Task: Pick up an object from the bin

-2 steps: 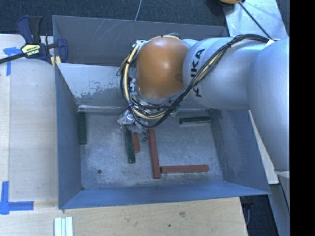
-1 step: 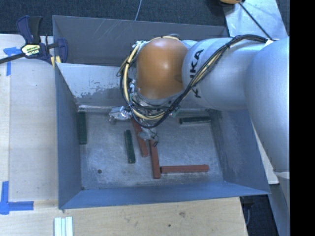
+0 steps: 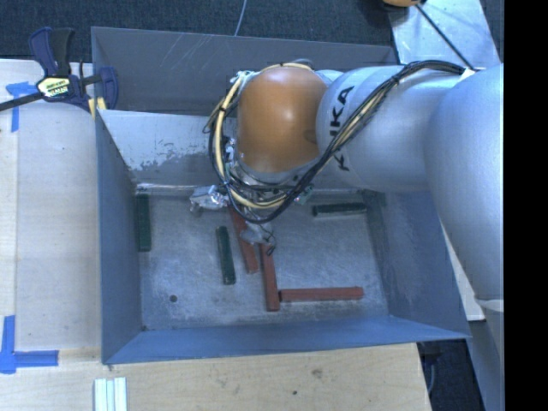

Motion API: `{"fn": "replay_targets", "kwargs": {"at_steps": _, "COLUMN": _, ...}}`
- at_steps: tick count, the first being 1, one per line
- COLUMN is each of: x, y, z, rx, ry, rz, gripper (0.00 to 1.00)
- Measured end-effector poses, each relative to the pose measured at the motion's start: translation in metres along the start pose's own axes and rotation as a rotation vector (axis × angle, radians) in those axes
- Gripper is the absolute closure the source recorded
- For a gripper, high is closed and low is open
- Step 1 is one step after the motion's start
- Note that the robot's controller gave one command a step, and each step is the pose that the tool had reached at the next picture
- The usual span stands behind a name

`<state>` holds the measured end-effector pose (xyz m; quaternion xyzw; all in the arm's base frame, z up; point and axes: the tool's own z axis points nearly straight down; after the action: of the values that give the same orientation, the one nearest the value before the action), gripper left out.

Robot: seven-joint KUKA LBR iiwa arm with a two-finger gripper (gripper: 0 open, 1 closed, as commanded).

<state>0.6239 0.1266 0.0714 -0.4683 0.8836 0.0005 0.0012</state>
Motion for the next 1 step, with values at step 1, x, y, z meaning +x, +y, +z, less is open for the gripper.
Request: {"fn": "replay_targets", "kwargs": {"at_steps": 1, "x": 0.033, "y": 0.0319, "z": -0.0042, "rx": 0.01, "ry": -0.009, "rz": -0.412, "gripper": 1.0}}
